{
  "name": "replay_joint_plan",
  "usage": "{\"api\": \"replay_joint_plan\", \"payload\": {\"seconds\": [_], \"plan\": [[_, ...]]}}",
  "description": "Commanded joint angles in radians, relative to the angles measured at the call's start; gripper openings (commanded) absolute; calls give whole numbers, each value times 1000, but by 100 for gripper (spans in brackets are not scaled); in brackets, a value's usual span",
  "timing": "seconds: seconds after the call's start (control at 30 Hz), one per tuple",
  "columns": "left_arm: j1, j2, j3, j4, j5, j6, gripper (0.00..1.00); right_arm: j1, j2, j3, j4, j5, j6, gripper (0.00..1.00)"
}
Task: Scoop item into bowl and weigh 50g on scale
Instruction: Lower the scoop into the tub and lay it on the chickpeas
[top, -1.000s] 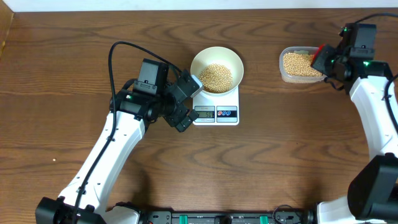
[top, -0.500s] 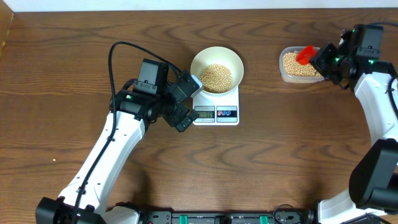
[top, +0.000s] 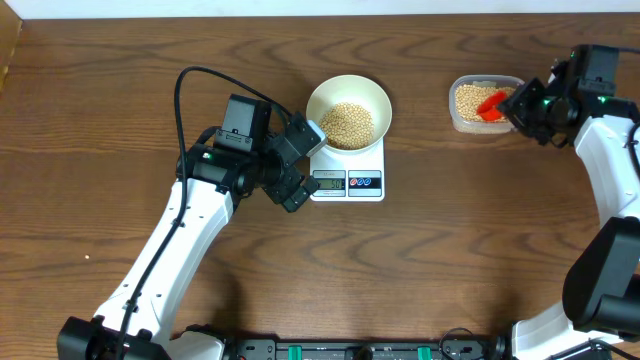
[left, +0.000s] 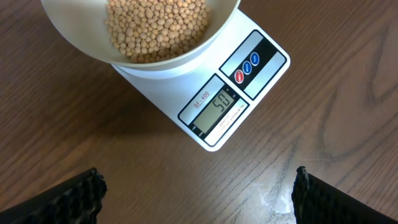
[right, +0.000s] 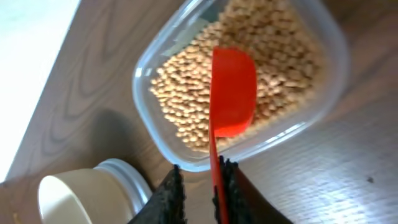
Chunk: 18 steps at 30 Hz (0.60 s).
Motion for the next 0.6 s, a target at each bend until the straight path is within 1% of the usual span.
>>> {"api": "replay_joint_plan", "payload": {"seconds": [0.0,0.1,0.13,0.2,0.27,0.33,0.43,0.5,0.57], "plan": [[1,-8,4,0,-5,10,98,-6,2,6,-13,36,11,32],[1,-8,4,0,-5,10,98,-15,2,6,-12,36,11,36],[1,-8,4,0,-5,10,98,-18,2,6,-13,36,11,41],[1,-8,4,0,-5,10,98,-25,2,6,-17,36,11,46],[1,-8,4,0,-5,10,98,-31,2,6,-31,35,11,55],[1,-8,4,0,-5,10,98,-33,2,6,-58,36,11,62],[1,-8,4,0,-5,10,98,-39,2,6,-105,43,11,67],[1,-8,4,0,-5,10,98,-39,2,6,-124,63,11,68],[1,-8,4,0,-5,10,98,-39,2,6,-139,74,11,75]]}}
